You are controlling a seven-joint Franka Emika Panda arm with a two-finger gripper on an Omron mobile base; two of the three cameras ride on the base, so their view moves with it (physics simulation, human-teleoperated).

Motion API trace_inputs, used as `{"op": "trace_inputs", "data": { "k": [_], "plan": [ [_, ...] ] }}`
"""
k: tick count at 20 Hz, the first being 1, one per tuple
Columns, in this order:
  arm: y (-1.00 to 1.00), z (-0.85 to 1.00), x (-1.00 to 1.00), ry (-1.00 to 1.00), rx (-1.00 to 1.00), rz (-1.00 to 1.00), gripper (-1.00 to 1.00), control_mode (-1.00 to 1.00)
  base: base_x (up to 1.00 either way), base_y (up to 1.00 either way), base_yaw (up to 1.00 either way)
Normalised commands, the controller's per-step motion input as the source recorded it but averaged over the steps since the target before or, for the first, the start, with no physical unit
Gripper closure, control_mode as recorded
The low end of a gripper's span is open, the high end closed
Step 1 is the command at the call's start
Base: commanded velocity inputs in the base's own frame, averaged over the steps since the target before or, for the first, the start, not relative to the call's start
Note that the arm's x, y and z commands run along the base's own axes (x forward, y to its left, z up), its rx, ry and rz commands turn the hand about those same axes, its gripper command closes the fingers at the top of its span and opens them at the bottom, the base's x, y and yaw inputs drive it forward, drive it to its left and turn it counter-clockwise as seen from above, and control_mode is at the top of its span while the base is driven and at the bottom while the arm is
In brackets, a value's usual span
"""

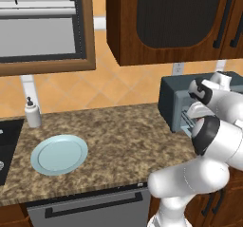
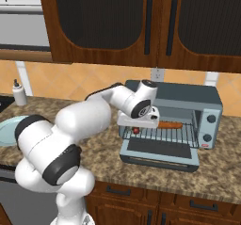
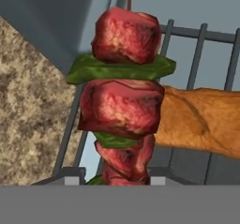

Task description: Pick up the kebab skewer and baguette bread, and place them inside the toaster oven. Close the toaster oven door and start by setting the timer.

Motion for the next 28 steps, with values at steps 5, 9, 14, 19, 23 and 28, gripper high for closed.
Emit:
{"op": "trace_inputs", "data": {
  "k": [5,9,14,19,23,28],
  "plan": [
    [0.00,-0.04,-0.02,0.00,0.06,0.10,1.00,-1.00,0.00,0.00,0.00],
    [0.08,-0.12,0.00,0.00,0.06,0.12,-1.00,-1.00,0.00,0.00,0.00],
    [0.01,-0.13,0.00,0.00,0.05,0.11,-1.00,-1.00,0.00,0.00,0.00],
    [-0.07,-0.06,0.00,0.00,0.03,0.11,-1.00,-1.00,0.00,0.00,0.00],
    [-0.20,-0.01,-0.14,0.00,0.02,0.07,-1.00,-1.00,0.00,0.00,0.00],
    [-0.21,0.16,-0.38,-0.02,0.01,0.03,-1.00,-1.00,0.00,0.00,0.00]
  ]
}}
